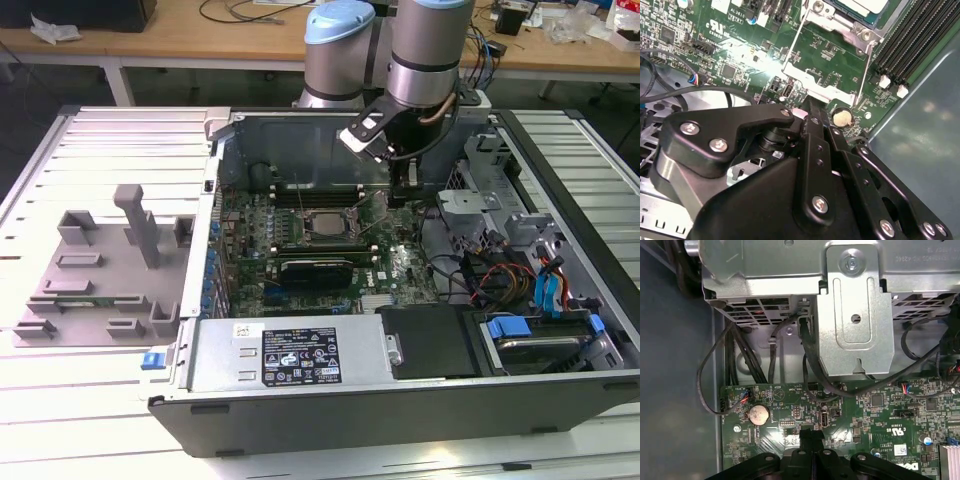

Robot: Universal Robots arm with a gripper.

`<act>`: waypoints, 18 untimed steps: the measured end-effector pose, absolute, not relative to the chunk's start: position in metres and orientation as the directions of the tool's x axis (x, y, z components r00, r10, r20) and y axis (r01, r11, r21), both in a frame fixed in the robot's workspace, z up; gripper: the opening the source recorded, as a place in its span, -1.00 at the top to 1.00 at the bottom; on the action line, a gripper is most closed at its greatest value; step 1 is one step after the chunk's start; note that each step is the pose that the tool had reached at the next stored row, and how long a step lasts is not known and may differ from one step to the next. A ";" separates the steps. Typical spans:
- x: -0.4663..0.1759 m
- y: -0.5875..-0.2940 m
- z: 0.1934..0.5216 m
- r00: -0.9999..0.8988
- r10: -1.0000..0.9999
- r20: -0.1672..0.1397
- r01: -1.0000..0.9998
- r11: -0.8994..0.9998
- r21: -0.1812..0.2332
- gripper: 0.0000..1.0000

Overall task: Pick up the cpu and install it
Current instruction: 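Close the cpu cover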

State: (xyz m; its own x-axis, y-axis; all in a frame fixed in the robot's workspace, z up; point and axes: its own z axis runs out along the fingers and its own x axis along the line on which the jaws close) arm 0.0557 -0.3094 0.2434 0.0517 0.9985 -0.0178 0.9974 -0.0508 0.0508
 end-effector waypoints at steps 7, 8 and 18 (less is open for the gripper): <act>0.051 -0.309 0.243 0.052 0.999 -0.018 0.997 -0.051 0.051 0.79; 0.050 -0.308 0.243 0.052 0.999 -0.018 0.997 -0.051 0.051 0.79; 0.020 -0.303 0.243 0.052 0.999 -0.017 0.996 -0.051 0.067 0.79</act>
